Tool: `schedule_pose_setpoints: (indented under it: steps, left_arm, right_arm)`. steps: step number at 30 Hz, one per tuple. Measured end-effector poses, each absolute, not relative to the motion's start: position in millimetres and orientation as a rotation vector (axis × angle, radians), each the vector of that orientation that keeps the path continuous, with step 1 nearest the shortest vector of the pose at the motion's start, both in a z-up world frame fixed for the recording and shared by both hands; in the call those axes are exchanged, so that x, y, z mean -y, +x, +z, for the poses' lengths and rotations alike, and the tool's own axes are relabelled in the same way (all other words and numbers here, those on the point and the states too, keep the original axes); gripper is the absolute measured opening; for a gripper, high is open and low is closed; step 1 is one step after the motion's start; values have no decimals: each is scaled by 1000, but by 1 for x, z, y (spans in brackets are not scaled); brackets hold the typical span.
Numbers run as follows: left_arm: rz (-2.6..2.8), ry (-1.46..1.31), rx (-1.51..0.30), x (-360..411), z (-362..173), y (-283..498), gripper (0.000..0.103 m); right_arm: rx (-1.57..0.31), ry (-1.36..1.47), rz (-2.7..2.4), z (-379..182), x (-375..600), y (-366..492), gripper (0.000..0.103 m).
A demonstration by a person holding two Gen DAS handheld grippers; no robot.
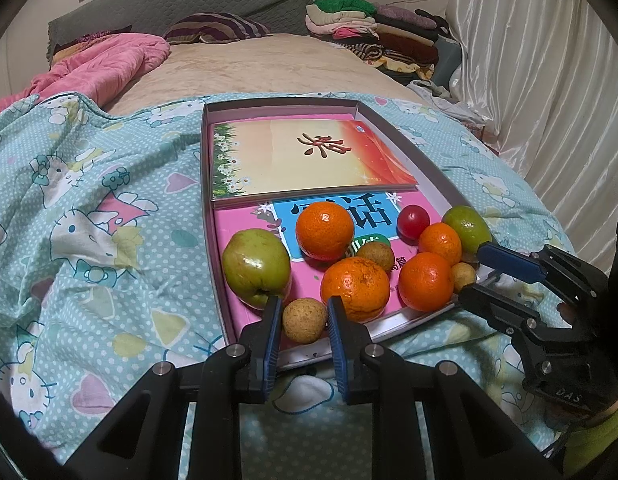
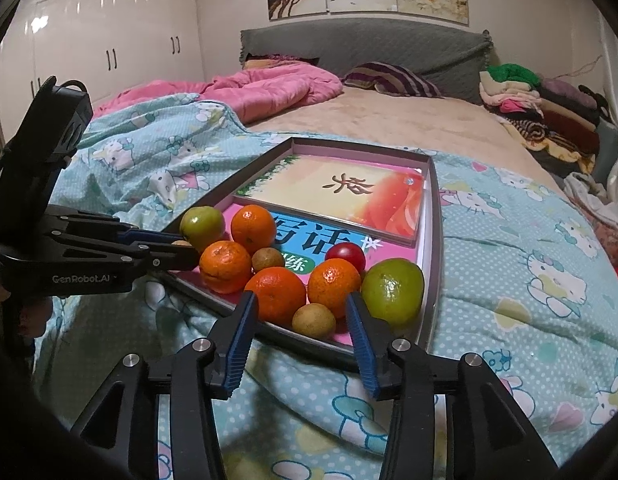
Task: Organize fruits
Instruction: 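Lower and release the brown fruit in the tray with left tool while right tool releases its fruit, then open both tools and pull them back from the tray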
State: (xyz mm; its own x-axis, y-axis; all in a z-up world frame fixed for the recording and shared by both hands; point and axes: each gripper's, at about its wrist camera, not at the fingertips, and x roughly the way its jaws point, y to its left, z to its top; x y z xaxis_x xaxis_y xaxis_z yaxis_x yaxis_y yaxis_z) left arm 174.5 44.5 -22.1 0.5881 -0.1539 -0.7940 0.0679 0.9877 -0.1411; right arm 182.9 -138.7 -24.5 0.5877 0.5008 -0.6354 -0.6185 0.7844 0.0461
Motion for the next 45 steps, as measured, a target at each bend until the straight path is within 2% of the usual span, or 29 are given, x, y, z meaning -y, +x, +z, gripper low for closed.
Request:
schedule_pose_setpoints:
  steps: [14, 16, 22, 27, 30, 45]
  left_arm:
    - [-141, -92, -925, -37, -18, 167, 25]
    - [-148, -94, -920, -35, -15, 164, 27]
    - [-152, -88, -890, -31, -5, 154, 35]
    - [-137, -100, -862, -33, 5, 140, 55]
    - [-126, -102, -837, -32, 12, 131, 63]
    - [-26, -169, -792, -31, 1, 77, 90]
  right_arm:
    - [-654, -181, 635, -20, 143, 174, 58]
    - [-650, -176, 630, -18, 145, 173, 61]
    - [-641, -160, 605, -14, 151, 169, 63]
    - [-609, -151, 576, -5, 158, 158, 71]
    - [-593, -129, 562, -3, 164, 146, 73]
    - [-548, -109, 538, -5, 172, 98, 80]
